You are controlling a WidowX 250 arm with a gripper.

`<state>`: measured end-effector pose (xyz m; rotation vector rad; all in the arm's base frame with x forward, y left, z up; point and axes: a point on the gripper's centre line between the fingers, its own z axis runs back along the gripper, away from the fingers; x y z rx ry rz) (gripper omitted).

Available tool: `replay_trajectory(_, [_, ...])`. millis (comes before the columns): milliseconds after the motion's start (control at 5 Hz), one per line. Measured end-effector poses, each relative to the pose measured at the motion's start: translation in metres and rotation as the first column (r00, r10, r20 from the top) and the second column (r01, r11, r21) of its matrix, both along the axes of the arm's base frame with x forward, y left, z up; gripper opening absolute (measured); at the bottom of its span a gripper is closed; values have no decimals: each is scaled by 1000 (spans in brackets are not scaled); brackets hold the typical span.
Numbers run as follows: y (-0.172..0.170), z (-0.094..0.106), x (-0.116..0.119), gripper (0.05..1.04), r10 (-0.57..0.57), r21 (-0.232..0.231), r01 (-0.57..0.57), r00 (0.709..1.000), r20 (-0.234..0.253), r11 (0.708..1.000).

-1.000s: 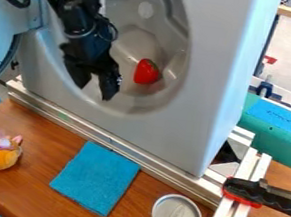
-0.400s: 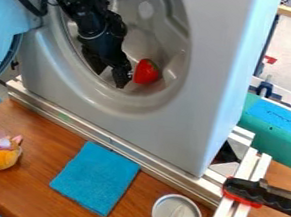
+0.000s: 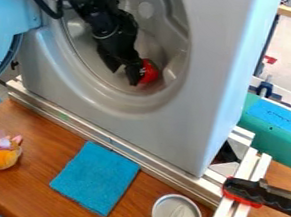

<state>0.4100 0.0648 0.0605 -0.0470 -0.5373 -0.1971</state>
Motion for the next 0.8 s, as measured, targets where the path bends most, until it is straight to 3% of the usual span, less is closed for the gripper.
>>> replay_trajectory(200, [-13, -2, 7, 1008, -44, -38, 45, 999, 12, 998])
replay_trajectory(800, [-13, -12, 32, 976, -4, -29, 5, 1000, 23, 1000])
